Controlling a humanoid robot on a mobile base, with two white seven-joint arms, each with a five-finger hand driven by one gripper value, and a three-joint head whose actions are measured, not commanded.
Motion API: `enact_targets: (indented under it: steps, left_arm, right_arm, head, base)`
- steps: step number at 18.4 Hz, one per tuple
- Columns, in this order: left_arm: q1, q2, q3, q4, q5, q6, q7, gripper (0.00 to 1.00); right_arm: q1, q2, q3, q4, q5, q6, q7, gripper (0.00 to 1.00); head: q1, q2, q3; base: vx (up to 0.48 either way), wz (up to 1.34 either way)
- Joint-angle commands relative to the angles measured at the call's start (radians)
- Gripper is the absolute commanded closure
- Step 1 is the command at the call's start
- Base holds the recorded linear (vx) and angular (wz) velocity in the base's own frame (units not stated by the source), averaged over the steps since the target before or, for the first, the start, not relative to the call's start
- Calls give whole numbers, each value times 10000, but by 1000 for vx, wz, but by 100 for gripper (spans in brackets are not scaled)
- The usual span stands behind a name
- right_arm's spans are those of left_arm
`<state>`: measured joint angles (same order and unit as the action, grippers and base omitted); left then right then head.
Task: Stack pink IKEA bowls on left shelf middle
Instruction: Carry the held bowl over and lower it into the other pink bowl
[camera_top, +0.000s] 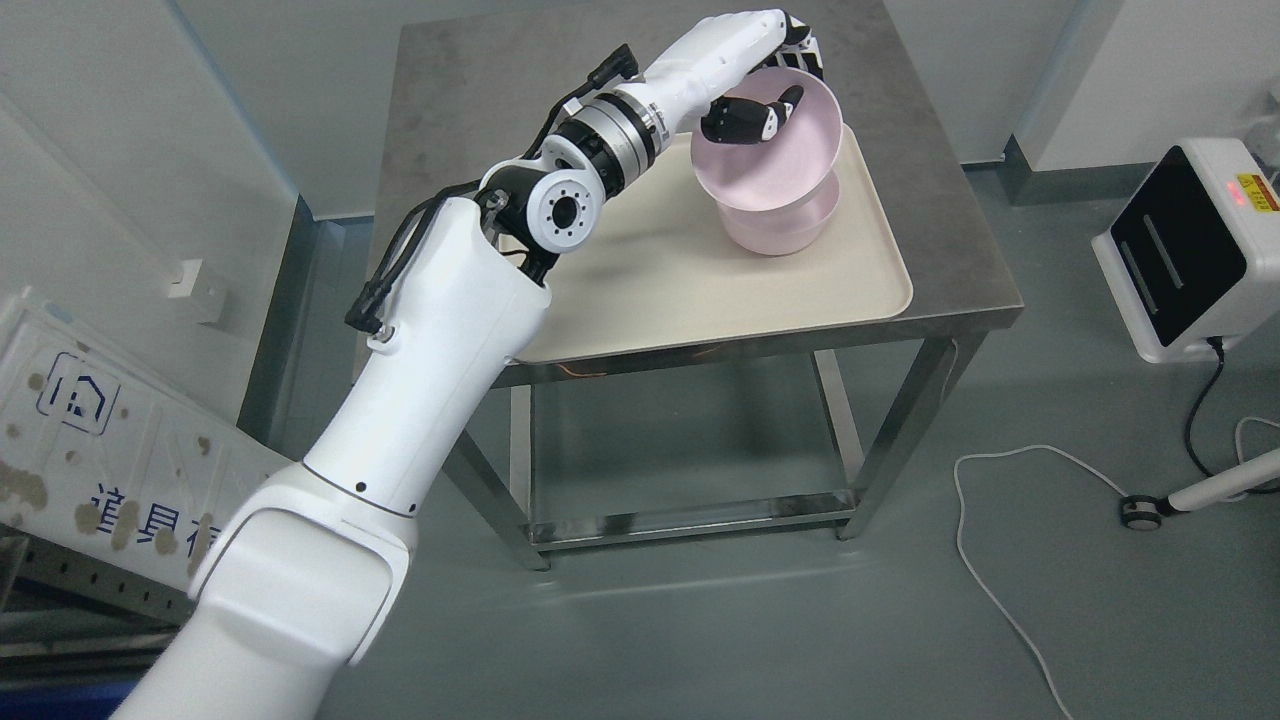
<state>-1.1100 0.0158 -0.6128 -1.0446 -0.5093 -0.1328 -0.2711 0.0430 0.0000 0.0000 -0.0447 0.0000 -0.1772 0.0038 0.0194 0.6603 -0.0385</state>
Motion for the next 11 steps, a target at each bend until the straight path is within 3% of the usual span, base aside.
enact_targets:
  steps: [1,11]
  left_arm:
    - [-1109,16,-1666,1364,215,39,379,93]
    - [-1111,16,-854,2148,123,193,349,90]
  right_arm:
    - [0,-175,-107,2,77,8,8,0]
    - [0,-175,-107,2,77,8,8,0]
  head:
    - [0,0,0]
    - [0,0,0]
  base:
    - [0,0]
    - [0,0]
